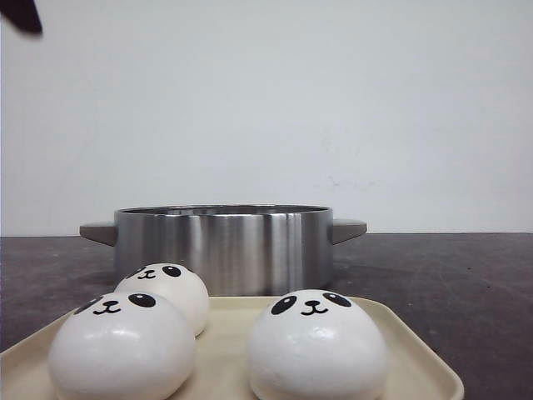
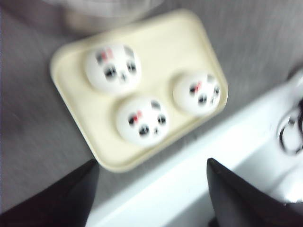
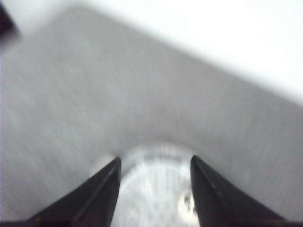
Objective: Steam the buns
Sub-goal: 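Lower the left gripper onto the farther remaining bun and close it, then lift the bun with the left gripper and move it over the pot, then lower the bun into the pot and open the left gripper, then lower the right gripper onto the nearer bun by the right gripper and grasp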
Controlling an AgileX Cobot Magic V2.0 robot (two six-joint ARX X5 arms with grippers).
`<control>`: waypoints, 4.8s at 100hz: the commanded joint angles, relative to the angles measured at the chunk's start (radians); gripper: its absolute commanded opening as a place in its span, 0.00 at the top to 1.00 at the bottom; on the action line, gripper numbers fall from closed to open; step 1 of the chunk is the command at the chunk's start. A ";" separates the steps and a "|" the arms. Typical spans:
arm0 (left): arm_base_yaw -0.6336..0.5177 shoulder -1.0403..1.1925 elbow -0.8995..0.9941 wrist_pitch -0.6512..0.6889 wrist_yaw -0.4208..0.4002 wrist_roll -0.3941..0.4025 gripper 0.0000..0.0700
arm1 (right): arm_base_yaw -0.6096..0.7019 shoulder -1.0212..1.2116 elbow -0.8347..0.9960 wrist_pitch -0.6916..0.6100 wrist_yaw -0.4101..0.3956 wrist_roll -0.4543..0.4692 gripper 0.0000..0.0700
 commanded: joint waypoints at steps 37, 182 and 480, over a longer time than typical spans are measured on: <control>-0.206 0.334 -0.020 0.264 -0.192 -0.097 0.05 | 0.152 -0.348 0.022 -0.267 0.213 0.048 0.60; -0.228 0.339 0.107 0.433 -0.150 -0.197 1.00 | 0.153 -0.471 0.019 -0.361 0.229 0.124 0.60; 0.069 0.874 1.243 0.063 -0.320 0.026 0.15 | 0.151 -0.389 -0.255 -0.359 0.202 0.163 0.68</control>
